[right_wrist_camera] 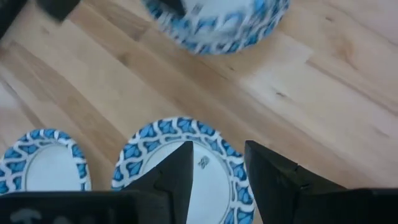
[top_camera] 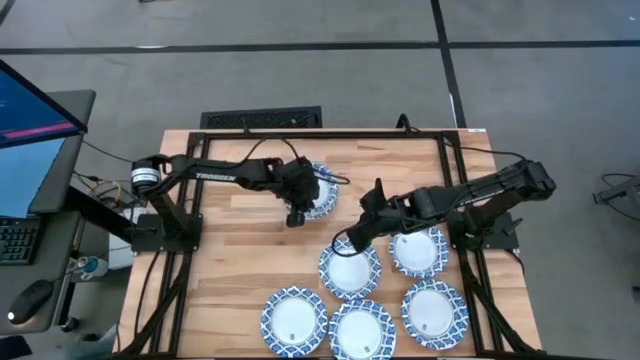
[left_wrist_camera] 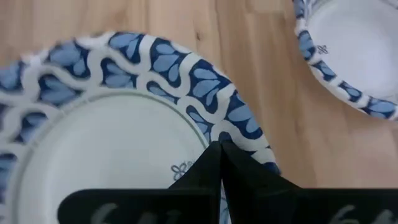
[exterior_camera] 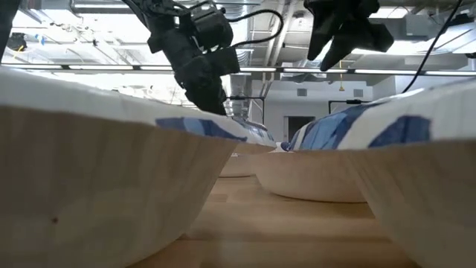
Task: Nest bowls inside each other
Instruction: Stack the blue bowl on top of the blue bowls
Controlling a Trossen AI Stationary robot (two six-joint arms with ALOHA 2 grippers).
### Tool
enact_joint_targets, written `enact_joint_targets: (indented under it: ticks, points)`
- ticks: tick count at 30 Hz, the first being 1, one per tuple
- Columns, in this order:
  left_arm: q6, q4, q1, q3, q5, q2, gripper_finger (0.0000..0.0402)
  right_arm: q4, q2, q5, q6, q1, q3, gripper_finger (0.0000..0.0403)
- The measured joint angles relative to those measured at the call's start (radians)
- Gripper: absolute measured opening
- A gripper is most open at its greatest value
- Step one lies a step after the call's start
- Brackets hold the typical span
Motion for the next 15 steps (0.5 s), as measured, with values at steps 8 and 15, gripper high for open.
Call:
enact_joint_targets:
  ticks: [8,15]
  points:
    - [-0.033,-0.020,-0.084,-0.001,-0.079,0.002,0.0000,0.001,0.000,-0.002,-0.062,-0.055,0.000,0.0164]
    - [-0.131,-0.036,-0.096,0.022,-0.117,-0.011,0.0000,-0.055,0.000,-0.043,-0.104,-0.063,0.000,0.0164]
